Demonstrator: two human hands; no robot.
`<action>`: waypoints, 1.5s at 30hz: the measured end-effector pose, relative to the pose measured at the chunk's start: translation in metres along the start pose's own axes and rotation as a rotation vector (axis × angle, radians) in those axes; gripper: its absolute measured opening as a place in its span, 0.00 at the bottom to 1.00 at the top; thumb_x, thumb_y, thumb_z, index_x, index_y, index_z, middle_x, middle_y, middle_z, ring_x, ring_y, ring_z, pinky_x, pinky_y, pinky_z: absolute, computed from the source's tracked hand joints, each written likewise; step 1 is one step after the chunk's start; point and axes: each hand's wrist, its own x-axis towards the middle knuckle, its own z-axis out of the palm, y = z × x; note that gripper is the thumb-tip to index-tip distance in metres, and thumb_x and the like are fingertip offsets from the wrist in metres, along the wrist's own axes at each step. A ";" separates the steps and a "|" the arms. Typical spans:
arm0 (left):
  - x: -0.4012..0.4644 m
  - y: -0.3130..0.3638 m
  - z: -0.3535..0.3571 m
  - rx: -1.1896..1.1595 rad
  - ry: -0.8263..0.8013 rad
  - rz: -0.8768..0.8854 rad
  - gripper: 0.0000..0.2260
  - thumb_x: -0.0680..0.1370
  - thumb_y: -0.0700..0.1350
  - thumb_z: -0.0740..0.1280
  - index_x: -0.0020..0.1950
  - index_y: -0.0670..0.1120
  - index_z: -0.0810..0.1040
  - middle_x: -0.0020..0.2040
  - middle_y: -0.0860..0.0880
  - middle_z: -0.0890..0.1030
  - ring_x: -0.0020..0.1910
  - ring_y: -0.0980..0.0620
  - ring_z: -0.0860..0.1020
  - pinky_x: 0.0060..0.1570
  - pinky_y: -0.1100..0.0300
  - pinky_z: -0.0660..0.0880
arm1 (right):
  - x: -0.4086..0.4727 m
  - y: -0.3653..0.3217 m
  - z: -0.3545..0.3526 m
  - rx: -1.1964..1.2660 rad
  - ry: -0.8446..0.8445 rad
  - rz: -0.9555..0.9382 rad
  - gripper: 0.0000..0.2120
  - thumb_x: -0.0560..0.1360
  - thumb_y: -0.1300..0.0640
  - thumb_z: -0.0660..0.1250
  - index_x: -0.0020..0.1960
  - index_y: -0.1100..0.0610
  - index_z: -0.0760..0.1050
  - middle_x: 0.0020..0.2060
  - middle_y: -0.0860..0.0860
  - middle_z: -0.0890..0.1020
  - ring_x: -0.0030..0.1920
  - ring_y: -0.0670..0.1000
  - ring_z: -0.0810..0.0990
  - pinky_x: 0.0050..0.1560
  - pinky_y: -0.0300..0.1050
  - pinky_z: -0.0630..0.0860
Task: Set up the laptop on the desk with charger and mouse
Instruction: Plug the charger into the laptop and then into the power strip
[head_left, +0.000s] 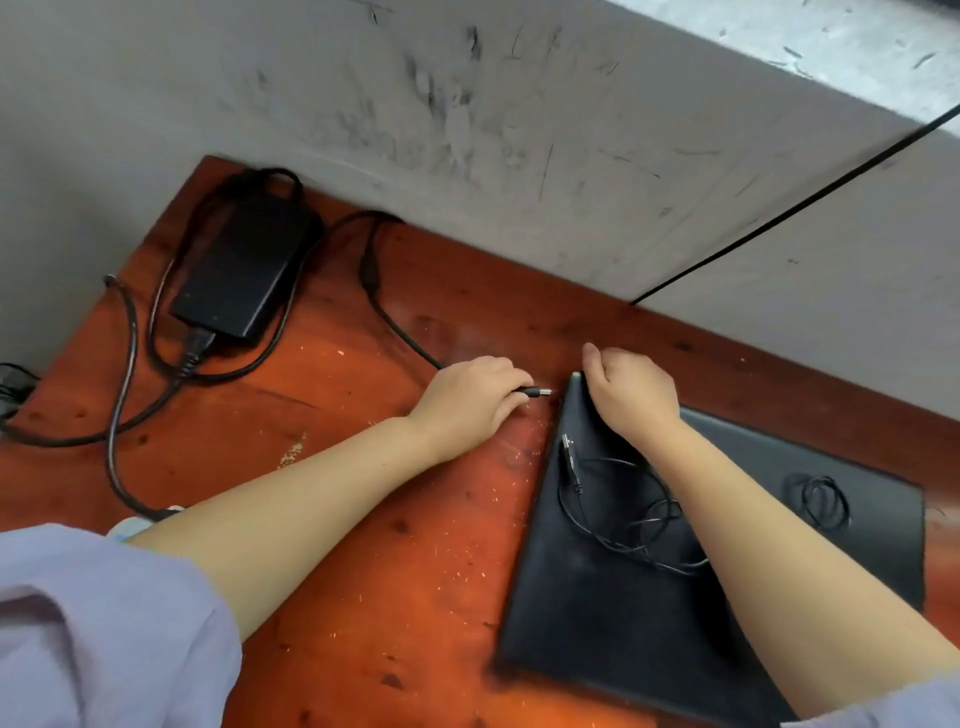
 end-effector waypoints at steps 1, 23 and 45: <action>0.002 0.003 -0.001 -0.018 0.004 0.024 0.16 0.77 0.51 0.57 0.53 0.45 0.81 0.43 0.46 0.81 0.46 0.44 0.80 0.42 0.53 0.78 | 0.000 0.000 -0.003 0.002 0.012 0.002 0.24 0.81 0.49 0.49 0.28 0.57 0.63 0.33 0.56 0.75 0.39 0.60 0.75 0.38 0.47 0.65; 0.016 0.028 -0.019 -0.023 0.054 0.253 0.17 0.75 0.49 0.56 0.46 0.43 0.83 0.37 0.46 0.82 0.39 0.44 0.81 0.35 0.55 0.80 | -0.007 0.002 -0.022 0.169 0.121 -0.036 0.24 0.80 0.49 0.52 0.32 0.64 0.67 0.32 0.60 0.76 0.37 0.61 0.74 0.37 0.49 0.65; 0.017 0.009 0.027 0.186 0.012 0.171 0.07 0.67 0.42 0.75 0.37 0.43 0.78 0.37 0.46 0.78 0.37 0.44 0.77 0.33 0.56 0.74 | -0.002 0.010 0.019 0.073 0.086 -0.139 0.20 0.80 0.53 0.55 0.34 0.62 0.73 0.35 0.55 0.74 0.39 0.59 0.76 0.35 0.45 0.63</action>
